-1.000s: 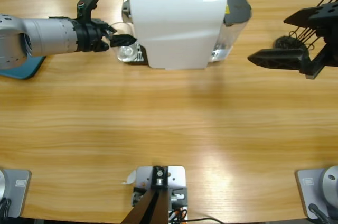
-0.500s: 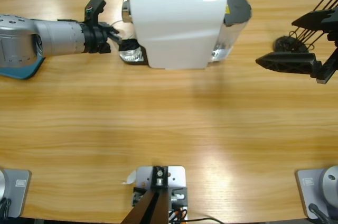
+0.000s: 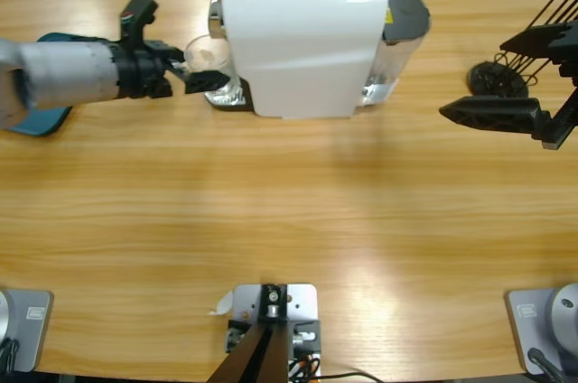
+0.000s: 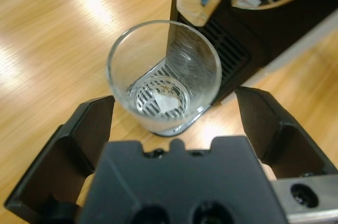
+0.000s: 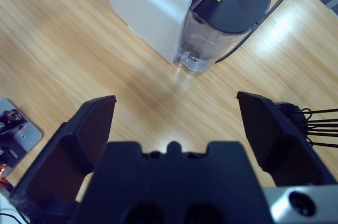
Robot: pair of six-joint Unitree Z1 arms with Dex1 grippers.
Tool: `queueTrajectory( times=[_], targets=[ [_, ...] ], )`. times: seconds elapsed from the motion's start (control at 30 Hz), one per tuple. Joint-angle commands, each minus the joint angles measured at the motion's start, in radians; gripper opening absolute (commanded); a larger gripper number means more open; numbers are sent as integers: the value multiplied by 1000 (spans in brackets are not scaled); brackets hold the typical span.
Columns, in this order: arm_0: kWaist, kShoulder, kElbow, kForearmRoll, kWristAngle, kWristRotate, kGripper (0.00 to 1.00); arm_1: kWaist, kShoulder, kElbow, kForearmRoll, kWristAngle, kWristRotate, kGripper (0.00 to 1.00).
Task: Pour coffee
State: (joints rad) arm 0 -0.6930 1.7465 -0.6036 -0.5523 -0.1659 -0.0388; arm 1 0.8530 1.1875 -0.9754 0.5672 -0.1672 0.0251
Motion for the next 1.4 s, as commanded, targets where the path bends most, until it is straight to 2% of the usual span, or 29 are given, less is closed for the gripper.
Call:
queueTrajectory(
  times=[0.03, 0.07, 0.1, 0.13, 0.17, 0.23, 0.3, 0.43, 0.5, 0.7, 0.83, 1.13, 1.4],
  targets=[
    [-8, -355, 33, 359, 2, 4, 1000, -11, 9, -89, 127, 65, -7, 998],
    [-8, -412, 4, 468, 2, 4, 999, -12, 24, -109, 151, 65, -11, 986],
    [-8, -455, -29, 574, 2, 4, 990, -20, 44, -135, 176, 67, -20, 931],
    [-8, -487, -60, 671, 4, 4, 974, -34, 70, -171, 208, 77, -38, 741],
    [-8, -513, -75, 740, 12, 4, 965, -64, 112, -223, 253, 99, -65, 459],
    [-12, -559, -74, 818, 42, 5, 964, -133, 196, -320, 331, 147, -118, 18],
    [-25, -587, -75, 853, 71, 5, 953, -197, 280, -435, 401, 167, -156, 0],
    [-36, -579, -53, 877, 122, 7, 941, -255, 400, -620, 453, 114, -210, 0],
    [-36, -567, -45, 873, 125, 7, 937, -285, 486, -754, 530, 113, -229, 0],
    [-37, -593, -25, 856, 125, 11, 936, -298, 688, -1018, 650, 138, -237, 0],
    [-37, -590, -26, 856, 132, 8, 936, -298, 757, -1082, 673, 180, -237, 0],
    [-37, -585, -27, 856, 132, 8, 936, -281, 859, -1280, 767, 178, -226, 0],
    [-37, -582, -28, 856, 132, 8, 936, -231, 904, -1342, 805, 196, -208, 0]
  ],
)
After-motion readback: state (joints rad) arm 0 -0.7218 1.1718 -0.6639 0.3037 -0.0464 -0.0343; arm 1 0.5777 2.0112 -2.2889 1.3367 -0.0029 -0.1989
